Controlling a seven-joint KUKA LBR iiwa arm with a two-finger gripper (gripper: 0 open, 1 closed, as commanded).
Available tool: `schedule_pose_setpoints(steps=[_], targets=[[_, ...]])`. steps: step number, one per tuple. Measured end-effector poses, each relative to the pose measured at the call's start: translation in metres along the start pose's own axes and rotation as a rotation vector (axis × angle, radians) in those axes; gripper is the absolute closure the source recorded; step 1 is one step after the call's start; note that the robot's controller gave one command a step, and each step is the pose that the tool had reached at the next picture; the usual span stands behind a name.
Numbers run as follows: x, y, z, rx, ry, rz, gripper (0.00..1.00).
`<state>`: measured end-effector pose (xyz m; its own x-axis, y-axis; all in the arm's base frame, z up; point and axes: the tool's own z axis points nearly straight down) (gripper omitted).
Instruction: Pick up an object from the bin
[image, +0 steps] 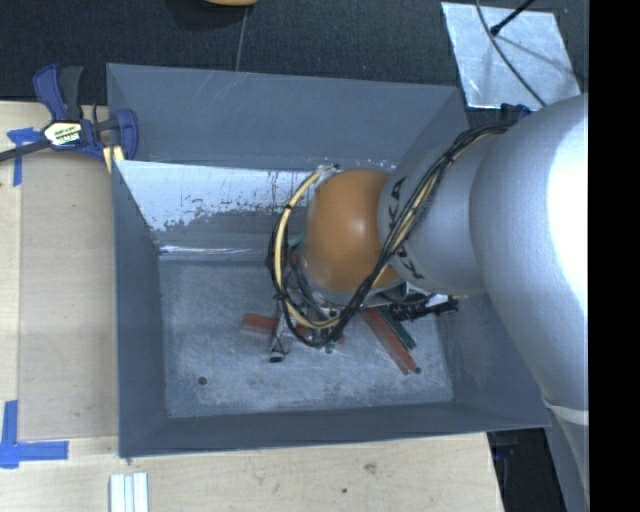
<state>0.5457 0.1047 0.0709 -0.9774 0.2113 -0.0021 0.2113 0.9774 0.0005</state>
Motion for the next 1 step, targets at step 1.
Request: schedule_pose_setpoints(steps=[1], targets=[[0.0000,0.0000,0.0000,0.000,0.000,0.000,1.00]])
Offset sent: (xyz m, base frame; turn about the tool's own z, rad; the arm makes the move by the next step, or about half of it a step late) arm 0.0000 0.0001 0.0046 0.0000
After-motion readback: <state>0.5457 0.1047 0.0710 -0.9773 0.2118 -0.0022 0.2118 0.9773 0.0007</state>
